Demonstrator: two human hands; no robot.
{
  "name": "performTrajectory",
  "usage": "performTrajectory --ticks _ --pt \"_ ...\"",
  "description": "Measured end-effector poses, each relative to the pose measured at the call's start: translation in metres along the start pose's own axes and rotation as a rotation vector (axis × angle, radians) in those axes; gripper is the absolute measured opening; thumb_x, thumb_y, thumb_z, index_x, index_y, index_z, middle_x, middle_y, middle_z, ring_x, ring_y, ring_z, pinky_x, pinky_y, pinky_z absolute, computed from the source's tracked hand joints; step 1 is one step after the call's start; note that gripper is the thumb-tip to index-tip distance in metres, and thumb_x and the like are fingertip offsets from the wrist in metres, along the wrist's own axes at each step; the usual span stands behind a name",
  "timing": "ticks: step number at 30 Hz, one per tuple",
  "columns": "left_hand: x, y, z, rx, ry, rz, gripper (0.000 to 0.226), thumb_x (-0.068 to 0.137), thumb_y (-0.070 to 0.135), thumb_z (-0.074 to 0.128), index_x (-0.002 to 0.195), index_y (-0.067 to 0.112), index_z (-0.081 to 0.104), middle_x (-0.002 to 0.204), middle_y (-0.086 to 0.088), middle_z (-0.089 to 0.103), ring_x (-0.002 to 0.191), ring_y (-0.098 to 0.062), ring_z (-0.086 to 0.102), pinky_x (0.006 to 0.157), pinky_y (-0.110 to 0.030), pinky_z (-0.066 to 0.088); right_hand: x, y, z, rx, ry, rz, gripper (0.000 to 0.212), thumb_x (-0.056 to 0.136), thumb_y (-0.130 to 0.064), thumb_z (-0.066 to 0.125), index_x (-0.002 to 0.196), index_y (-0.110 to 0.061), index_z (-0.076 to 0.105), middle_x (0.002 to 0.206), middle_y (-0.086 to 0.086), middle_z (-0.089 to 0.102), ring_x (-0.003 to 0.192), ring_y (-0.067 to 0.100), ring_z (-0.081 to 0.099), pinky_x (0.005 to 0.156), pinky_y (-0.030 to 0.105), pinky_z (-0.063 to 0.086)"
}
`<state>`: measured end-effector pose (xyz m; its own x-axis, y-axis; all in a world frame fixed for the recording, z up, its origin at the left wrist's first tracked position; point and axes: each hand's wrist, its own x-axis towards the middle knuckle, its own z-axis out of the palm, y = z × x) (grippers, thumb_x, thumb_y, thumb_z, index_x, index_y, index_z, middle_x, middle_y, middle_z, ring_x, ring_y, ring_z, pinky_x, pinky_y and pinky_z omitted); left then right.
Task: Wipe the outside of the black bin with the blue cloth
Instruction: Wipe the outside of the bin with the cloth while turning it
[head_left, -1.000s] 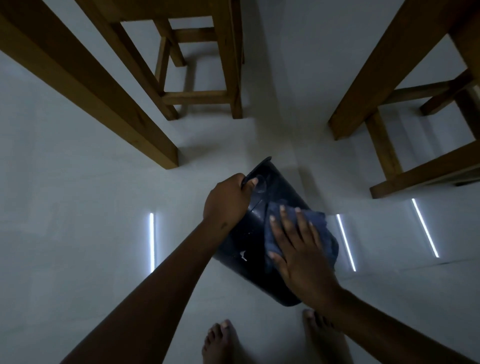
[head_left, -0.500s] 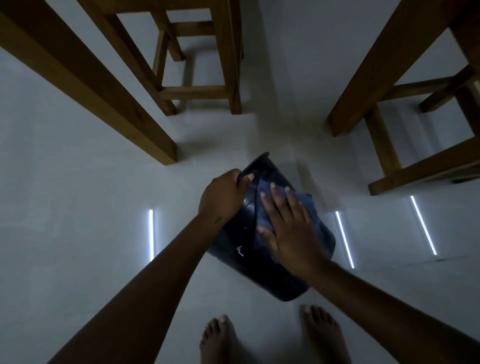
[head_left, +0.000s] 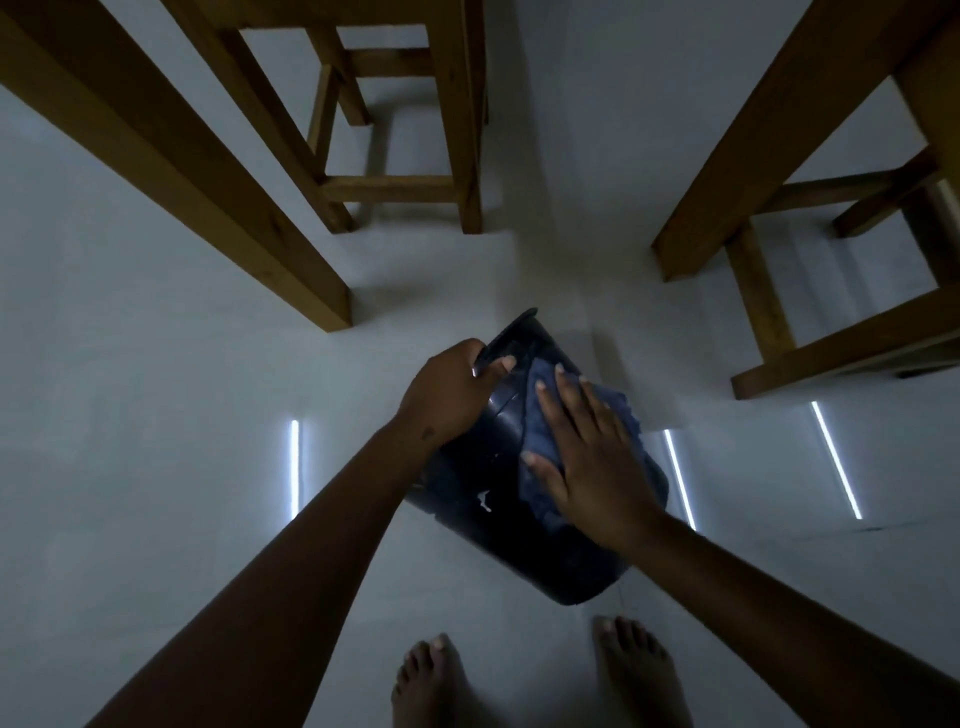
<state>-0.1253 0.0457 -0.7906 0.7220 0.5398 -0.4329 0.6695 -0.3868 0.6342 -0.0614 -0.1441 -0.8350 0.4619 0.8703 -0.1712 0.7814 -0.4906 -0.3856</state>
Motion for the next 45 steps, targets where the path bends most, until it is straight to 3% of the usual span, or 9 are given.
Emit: performTrajectory --ticks 5,11,17,20,22,26,32,39,45 --pt "-0.033 -0.03 -0.004 -0.042 -0.017 0.01 0.037 0.094 0.055 0.045 0.101 0.022 0.06 0.09 0.0 0.07 0.081 -0.014 0.067 0.074 -0.033 0.056 0.019 0.044 -0.012 0.347 -0.021 0.212 0.073 0.09 -0.067 0.018 0.152 -0.031 0.004 0.162 0.001 0.011 0.146 0.021 0.018 0.117 0.037 0.018" --pt "-0.025 -0.031 0.001 -0.059 0.052 0.002 0.035 0.094 0.055 0.045 0.097 0.024 0.06 0.082 0.0 0.07 0.074 -0.015 0.067 0.073 -0.038 0.059 -0.026 -0.02 0.004 -0.141 0.027 0.106 0.077 0.092 -0.058 0.026 0.153 -0.016 0.005 0.161 0.014 0.006 0.147 0.036 0.007 0.116 0.053 0.016" --pt "-0.018 -0.013 0.007 -0.112 0.044 0.027 0.024 0.097 0.048 0.045 0.102 0.027 0.056 0.086 0.002 0.066 0.072 -0.006 0.064 0.062 -0.021 0.054 0.035 0.021 -0.018 0.015 0.035 0.163 0.068 0.095 -0.057 0.014 0.153 -0.023 0.005 0.162 0.003 0.009 0.148 0.025 0.01 0.118 0.04 0.011" --pt "-0.019 -0.013 0.007 -0.117 0.061 0.003 0.031 0.096 0.05 0.044 0.106 0.024 0.058 0.092 -0.003 0.07 0.077 -0.014 0.067 0.073 -0.035 0.059 0.027 0.032 -0.015 0.087 0.043 0.251 0.069 0.094 -0.06 0.009 0.152 -0.023 0.008 0.16 0.005 0.018 0.146 0.026 0.02 0.118 0.042 0.02" --pt "-0.025 -0.013 0.009 -0.106 0.09 0.004 0.034 0.096 0.052 0.043 0.103 0.023 0.059 0.089 -0.002 0.07 0.078 -0.018 0.068 0.075 -0.041 0.059 0.003 0.018 -0.009 -0.005 0.061 0.222 0.067 0.095 -0.058 0.006 0.152 -0.023 0.002 0.161 0.005 0.012 0.148 0.025 0.011 0.118 0.042 0.015" --pt "-0.045 -0.015 0.017 -0.068 0.143 0.019 0.037 0.098 0.051 0.039 0.09 0.02 0.058 0.075 0.002 0.065 0.071 -0.017 0.065 0.07 -0.037 0.056 -0.019 -0.018 -0.003 0.002 0.061 0.089 0.066 0.096 -0.052 0.019 0.153 -0.025 0.0 0.162 -0.001 0.001 0.148 0.02 -0.002 0.118 0.039 0.003" --pt "-0.033 -0.006 0.012 -0.011 0.103 0.043 0.043 0.101 0.046 0.036 0.088 0.012 0.058 0.077 -0.005 0.066 0.072 -0.02 0.064 0.069 -0.036 0.05 0.036 -0.001 -0.012 0.199 0.035 0.169 0.07 0.092 -0.057 0.011 0.152 -0.02 0.014 0.159 0.004 0.022 0.145 0.021 0.022 0.115 0.031 0.012" --pt "-0.019 -0.007 0.015 0.019 0.102 0.009 0.044 0.1 0.05 0.033 0.091 0.014 0.057 0.076 -0.004 0.067 0.07 -0.021 0.065 0.072 -0.042 0.056 -0.027 -0.035 0.006 -0.087 0.017 0.064 0.07 0.094 -0.054 0.023 0.153 -0.019 0.006 0.162 0.005 0.006 0.148 0.03 0.004 0.116 0.051 0.015" --pt "-0.02 -0.005 0.017 0.07 0.118 0.023 0.042 0.101 0.049 0.031 0.091 0.017 0.056 0.074 -0.004 0.066 0.068 -0.019 0.065 0.07 -0.038 0.055 0.046 0.01 -0.008 0.308 -0.019 0.272 0.069 0.095 -0.06 0.013 0.152 -0.022 0.015 0.158 0.005 0.025 0.144 0.023 0.026 0.117 0.041 0.022"
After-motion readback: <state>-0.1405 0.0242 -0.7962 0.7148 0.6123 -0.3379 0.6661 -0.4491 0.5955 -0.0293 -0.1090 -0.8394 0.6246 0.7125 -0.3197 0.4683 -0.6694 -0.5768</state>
